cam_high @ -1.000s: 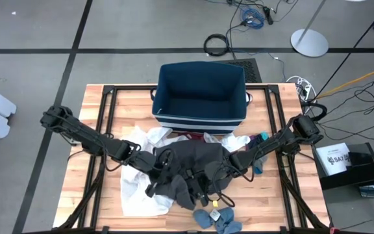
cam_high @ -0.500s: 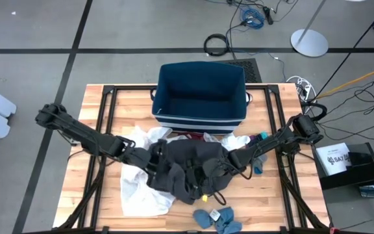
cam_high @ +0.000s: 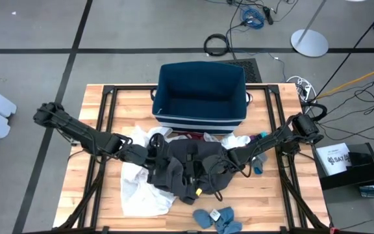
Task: Sort clothes
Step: Put the black shorts into the blue laundry organizer
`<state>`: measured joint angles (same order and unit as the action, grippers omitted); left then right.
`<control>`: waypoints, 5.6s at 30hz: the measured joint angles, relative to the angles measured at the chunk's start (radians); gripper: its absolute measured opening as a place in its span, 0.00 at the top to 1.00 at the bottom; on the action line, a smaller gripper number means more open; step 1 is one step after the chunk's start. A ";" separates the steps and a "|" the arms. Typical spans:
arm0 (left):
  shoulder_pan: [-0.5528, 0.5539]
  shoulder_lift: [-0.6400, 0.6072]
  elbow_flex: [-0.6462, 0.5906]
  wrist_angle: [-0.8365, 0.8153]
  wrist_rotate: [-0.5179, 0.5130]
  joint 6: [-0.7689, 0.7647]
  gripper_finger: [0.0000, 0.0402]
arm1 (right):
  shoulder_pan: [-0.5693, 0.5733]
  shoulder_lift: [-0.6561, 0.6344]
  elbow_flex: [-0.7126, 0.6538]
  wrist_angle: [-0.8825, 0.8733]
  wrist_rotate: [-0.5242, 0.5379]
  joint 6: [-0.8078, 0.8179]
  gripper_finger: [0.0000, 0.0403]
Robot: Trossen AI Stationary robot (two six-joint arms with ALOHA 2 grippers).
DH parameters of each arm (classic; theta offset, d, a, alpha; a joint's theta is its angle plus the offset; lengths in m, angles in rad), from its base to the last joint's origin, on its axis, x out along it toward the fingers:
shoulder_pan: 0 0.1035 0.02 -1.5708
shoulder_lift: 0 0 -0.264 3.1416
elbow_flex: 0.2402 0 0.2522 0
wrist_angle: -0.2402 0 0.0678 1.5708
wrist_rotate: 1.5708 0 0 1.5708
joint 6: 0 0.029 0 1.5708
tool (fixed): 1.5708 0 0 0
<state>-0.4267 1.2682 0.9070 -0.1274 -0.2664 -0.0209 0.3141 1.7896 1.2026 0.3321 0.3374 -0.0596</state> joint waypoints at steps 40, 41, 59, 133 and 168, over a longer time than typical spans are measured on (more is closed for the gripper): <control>-0.049 0.051 -0.002 0.120 -0.070 0.132 0.93 | -0.018 0.073 0.003 0.054 -0.186 0.026 0.55; -0.051 0.051 -0.002 0.119 -0.072 0.132 0.91 | -0.019 0.082 0.003 0.070 -0.186 0.020 0.55; -0.052 0.042 0.000 0.084 -0.185 0.031 0.53 | -0.028 0.116 0.000 0.163 -0.204 0.021 0.81; -0.051 -0.339 -0.346 0.328 -0.170 -0.057 0.53 | 0.256 -0.706 0.003 -0.603 0.000 0.371 1.00; 0.117 -0.067 -0.312 0.598 0.238 -0.078 0.53 | 0.080 -0.065 0.046 -0.683 -0.146 0.522 0.54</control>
<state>-0.3099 1.2016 0.5945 0.4702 -0.0286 -0.0994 0.3944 1.7248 1.2484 -0.3508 0.1912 0.4623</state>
